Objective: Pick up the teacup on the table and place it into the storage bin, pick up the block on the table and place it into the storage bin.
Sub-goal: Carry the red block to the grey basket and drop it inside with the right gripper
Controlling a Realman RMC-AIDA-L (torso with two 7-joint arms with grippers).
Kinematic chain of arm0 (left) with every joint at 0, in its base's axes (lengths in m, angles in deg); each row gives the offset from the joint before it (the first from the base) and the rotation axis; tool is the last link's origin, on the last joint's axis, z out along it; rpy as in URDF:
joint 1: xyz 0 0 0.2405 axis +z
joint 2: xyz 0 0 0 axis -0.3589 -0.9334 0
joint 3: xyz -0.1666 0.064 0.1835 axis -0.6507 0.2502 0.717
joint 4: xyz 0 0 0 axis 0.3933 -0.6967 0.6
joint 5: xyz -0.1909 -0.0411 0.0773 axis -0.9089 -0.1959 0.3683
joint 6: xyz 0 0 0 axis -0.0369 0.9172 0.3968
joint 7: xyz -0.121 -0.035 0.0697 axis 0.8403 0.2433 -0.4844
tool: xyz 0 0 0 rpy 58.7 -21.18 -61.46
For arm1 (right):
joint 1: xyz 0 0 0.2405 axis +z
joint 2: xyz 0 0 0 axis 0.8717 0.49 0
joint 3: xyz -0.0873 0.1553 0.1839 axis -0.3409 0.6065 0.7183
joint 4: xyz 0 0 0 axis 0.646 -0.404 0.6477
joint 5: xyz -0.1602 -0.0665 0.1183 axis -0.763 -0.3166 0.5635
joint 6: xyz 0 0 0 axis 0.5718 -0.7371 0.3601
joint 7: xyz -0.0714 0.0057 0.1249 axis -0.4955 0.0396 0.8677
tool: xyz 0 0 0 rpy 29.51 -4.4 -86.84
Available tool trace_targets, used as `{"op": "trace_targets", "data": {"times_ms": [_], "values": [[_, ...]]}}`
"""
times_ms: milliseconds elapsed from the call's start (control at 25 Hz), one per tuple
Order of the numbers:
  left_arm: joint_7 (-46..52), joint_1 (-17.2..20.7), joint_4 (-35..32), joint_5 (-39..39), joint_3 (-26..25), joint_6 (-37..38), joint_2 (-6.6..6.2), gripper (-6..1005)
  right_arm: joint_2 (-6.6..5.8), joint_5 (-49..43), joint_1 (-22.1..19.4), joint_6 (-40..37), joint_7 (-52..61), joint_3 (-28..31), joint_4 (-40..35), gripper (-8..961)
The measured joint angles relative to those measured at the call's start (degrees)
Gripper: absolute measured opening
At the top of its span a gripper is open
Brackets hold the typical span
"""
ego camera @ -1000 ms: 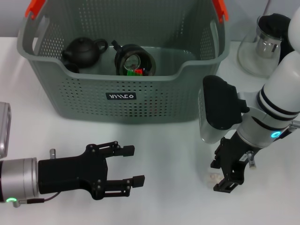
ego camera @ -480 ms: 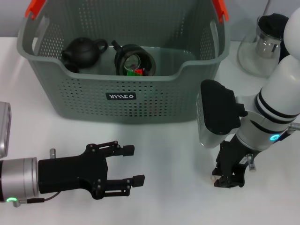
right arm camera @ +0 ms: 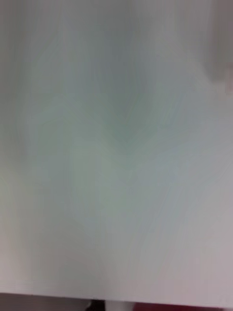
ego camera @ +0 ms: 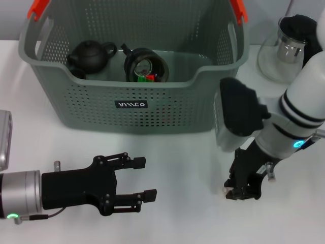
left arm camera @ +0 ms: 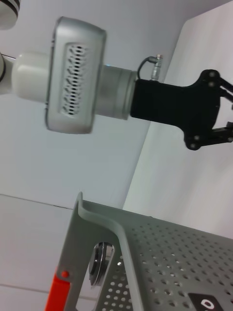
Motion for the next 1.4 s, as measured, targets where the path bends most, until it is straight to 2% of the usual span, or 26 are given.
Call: {"op": "trace_targets", "data": {"times_ms": [200,360,600,720,880,1040,1200,1280,1400], "values": [[0.1,0.0,0.0,0.0,-0.3,0.0,0.00,793,-0.04,0.9,-2.2,-4.4,-3.0,7.7,-5.9,193],[0.1,0.0,0.0,0.0,-1.3,0.0,-0.14,793,-0.23,4.7,-4.4,-10.4,-8.3,19.0,-11.0,194],[0.1,-0.4,-0.1,0.0,-1.6,0.1,-0.27,794,-1.28,17.5,-6.5,-20.6,-17.5,40.8,-13.1,193],[0.2,-0.7,-0.1,0.0,-1.6,0.0,-0.36,794,-1.72,27.1,-8.1,-22.1,-19.1,45.9,-12.8,193],[0.2,-1.3,0.0,0.0,-1.7,0.0,-0.41,794,-1.04,39.6,-9.7,-20.5,-20.1,47.8,-12.9,194],[0.3,-1.7,0.0,0.0,-1.7,0.0,-0.43,794,-0.27,41.8,-8.4,-12.1,-18.8,46.0,-13.6,194],[0.5,-1.7,0.0,0.0,-1.7,0.0,-0.50,794,-0.91,36.1,-4.2,1.8,-11.3,40.2,-13.7,194],[0.6,-1.6,0.0,0.0,-1.8,0.0,-0.53,794,-1.29,30.8,-1.4,6.9,-7.0,37.0,-13.7,193],[1.1,-1.6,0.0,0.0,-2.1,0.0,-0.52,794,-1.04,18.6,4.3,13.7,2.6,31.7,-13.3,193]]}}
